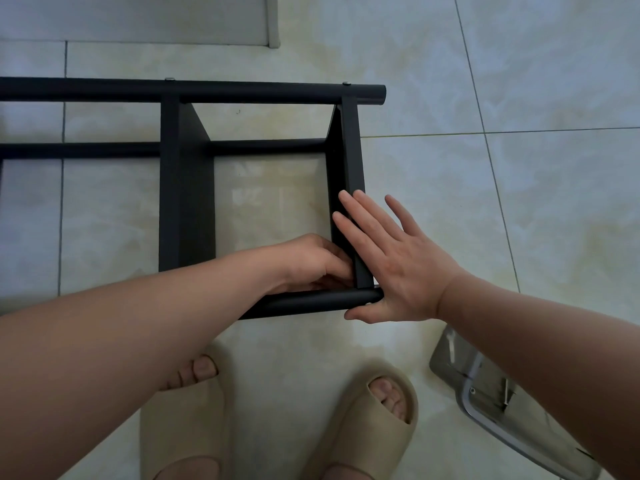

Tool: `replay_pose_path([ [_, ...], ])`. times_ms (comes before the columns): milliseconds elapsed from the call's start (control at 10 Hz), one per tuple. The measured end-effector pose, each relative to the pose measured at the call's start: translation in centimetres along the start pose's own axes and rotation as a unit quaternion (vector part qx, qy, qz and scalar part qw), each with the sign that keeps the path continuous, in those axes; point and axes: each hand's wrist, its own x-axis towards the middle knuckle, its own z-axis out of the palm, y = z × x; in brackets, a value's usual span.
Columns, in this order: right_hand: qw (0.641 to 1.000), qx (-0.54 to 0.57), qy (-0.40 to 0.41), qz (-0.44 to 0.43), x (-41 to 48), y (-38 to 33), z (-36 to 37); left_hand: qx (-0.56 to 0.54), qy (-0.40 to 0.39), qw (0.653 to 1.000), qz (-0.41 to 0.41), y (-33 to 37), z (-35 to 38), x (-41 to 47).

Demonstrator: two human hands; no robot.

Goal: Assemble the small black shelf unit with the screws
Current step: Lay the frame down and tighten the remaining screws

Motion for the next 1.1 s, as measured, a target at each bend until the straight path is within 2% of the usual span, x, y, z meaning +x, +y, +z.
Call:
replay_pose_path([
  [200,1.000,0.007,0.004,0.002,0.02,-0.06,0.02,-0.004,-0.008,1.000,-0.008,-0.10,-0.07,0.05],
  [300,1.000,0.011,0.005,0.003,0.05,-0.07,-0.02,0.029,0.016,0.999,0.000,-0.17,0.08,-0.05],
  [400,1.000,0.011,0.006,0.003,0.05,-0.05,-0.01,0.005,0.031,0.999,0.009,-0.55,-0.11,0.26],
  [800,1.000,0.016,0.013,0.005,0.02,-0.01,0.26,-0.039,-0.025,0.999,0.005,-0.56,-0.29,0.14],
  [1100,1.000,0.016,0.004,0.007,0.03,-0.04,0.18,-0.030,-0.019,0.999,0.001,-0.84,-0.40,0.39],
])
